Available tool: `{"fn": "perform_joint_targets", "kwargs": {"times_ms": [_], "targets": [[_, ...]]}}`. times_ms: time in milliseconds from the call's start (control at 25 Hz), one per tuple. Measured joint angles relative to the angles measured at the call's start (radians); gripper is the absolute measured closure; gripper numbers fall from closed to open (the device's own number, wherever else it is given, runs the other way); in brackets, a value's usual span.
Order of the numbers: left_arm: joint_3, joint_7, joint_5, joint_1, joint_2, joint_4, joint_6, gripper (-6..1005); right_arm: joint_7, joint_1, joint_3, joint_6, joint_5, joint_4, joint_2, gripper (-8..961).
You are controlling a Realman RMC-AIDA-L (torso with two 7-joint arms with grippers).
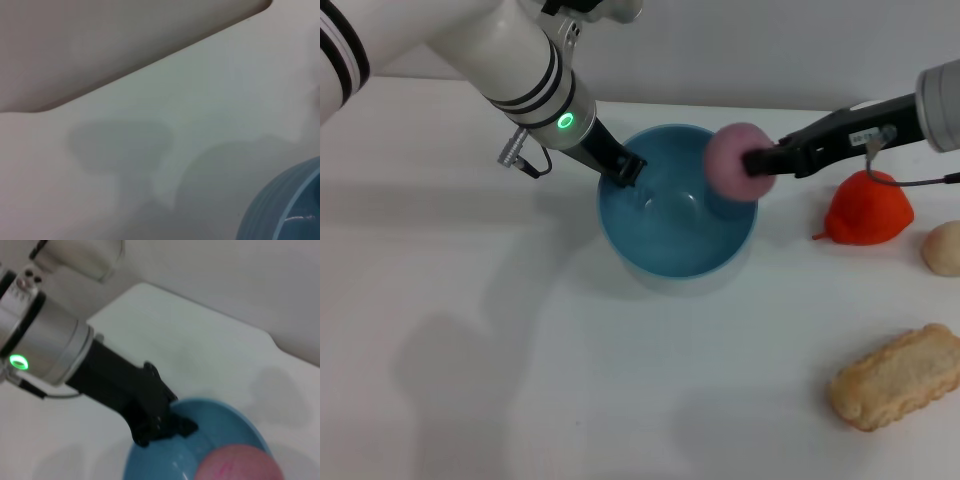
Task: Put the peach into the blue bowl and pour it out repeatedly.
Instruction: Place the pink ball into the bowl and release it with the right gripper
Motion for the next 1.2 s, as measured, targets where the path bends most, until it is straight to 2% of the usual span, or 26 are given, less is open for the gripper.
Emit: {"fn": "perform_joint_targets", "kwargs": {"times_ms": [240, 440, 640, 680, 800, 920, 1040, 1200], "targets": [[0.000, 0.000, -0.021, 0.006, 0.003, -0.004, -0.010, 1000, -0.082, 0.007, -0.022, 0.045, 0.096, 0.057, 0.000, 723], [0.000, 0.000, -0.021, 0.007, 0.002, -0.004, -0.012, 1000, -0.087, 0.015, -0.029, 0.062, 0.099, 0.084, -0.001, 496], [0.000, 0.000, -0.021, 0.017, 0.004, -0.005, -0.021, 1000, -0.099, -0.007, -0.022, 0.066, 0.106, 0.078, -0.002, 320], [0.000, 0.000, -0.021, 0.018, 0.004, -0.005, -0.023, 1000, -0.105, -0.034, -0.015, 0.074, 0.123, 0.048, -0.002, 285], [0.000, 0.000, -0.021, 0.022, 0.006, -0.005, -0.033, 1000, -0.120, -0.076, -0.013, 0.102, 0.139, 0.001, -0.002, 275], [0.002, 0.006, -0.020, 0.025, 0.007, -0.005, -0.058, 1000, -0.181, -0.160, -0.016, 0.200, 0.154, -0.050, 0.002, 266], [0.016, 0.016, -0.017, 0.026, 0.008, -0.005, -0.102, 1001, -0.296, -0.239, -0.005, 0.281, 0.223, -0.032, 0.004, 256], [0.084, 0.060, -0.016, 0.008, 0.002, -0.001, -0.184, 1000, -0.484, -0.344, 0.019, 0.338, 0.423, 0.046, 0.003, 249]]}}
